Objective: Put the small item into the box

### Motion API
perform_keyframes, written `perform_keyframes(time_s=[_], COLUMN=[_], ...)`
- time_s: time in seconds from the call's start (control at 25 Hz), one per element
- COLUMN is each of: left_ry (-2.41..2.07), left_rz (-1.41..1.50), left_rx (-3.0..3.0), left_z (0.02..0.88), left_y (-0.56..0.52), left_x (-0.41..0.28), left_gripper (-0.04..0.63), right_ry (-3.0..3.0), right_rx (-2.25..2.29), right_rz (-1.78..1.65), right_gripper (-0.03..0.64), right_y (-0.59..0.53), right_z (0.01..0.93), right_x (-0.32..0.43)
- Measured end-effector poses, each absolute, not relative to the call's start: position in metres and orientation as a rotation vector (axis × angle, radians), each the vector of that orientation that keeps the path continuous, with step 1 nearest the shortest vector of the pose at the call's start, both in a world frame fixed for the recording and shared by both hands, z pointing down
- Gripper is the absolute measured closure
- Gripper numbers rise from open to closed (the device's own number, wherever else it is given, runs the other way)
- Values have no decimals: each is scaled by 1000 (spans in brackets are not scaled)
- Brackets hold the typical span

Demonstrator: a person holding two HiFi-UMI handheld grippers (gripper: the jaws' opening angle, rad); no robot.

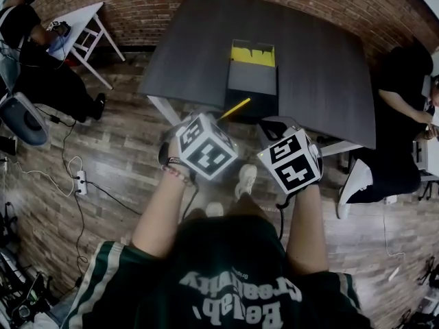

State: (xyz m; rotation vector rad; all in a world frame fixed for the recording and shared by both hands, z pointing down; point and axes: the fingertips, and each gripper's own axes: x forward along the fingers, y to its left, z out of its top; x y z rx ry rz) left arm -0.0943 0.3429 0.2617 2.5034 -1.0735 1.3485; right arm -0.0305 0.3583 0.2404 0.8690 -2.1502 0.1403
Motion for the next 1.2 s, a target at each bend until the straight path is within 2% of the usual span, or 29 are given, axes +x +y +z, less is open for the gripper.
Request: perform_keyframes(time_s=[1.2], left_ry=[-1137], left_rz=[1378], left_rx=[2369], left_z=[276], left_y=[160], left_x=[-34], left_gripper=[568], right_ry=[-2207], right_rx=[707], right_rz=[134], right_gripper=[611], right_y=[164], right_z=[253], right_x=[29])
